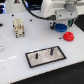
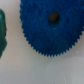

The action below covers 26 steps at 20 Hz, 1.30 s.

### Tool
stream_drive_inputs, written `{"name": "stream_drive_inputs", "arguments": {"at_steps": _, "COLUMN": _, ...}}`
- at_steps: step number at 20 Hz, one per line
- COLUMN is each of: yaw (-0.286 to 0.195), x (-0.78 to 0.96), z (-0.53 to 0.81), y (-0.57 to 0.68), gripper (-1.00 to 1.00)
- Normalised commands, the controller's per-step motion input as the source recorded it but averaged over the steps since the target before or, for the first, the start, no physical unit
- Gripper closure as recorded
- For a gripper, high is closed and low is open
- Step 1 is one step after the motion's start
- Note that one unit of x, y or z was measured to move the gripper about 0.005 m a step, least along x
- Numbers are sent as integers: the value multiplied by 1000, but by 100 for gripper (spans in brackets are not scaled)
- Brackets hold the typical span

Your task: Insert the blue gear onto the right peg, followed by the red gear

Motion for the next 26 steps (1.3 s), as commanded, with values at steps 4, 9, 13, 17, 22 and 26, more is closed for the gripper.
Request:
{"name": "stream_drive_inputs", "arguments": {"at_steps": 4, "yaw": 0, "x": -122, "z": -143, "y": -31, "gripper": -100}}
{"name": "stream_drive_inputs", "arguments": {"at_steps": 9, "yaw": 0, "x": -175, "z": -198, "y": -11, "gripper": 100}}
{"name": "stream_drive_inputs", "arguments": {"at_steps": 13, "yaw": 0, "x": -86, "z": -160, "y": 9, "gripper": 100}}
{"name": "stream_drive_inputs", "arguments": {"at_steps": 17, "yaw": 0, "x": 35, "z": 170, "y": -60, "gripper": 100}}
{"name": "stream_drive_inputs", "arguments": {"at_steps": 22, "yaw": 0, "x": 307, "z": 587, "y": -161, "gripper": 100}}
{"name": "stream_drive_inputs", "arguments": {"at_steps": 26, "yaw": 0, "x": 469, "z": 587, "y": -267, "gripper": 100}}
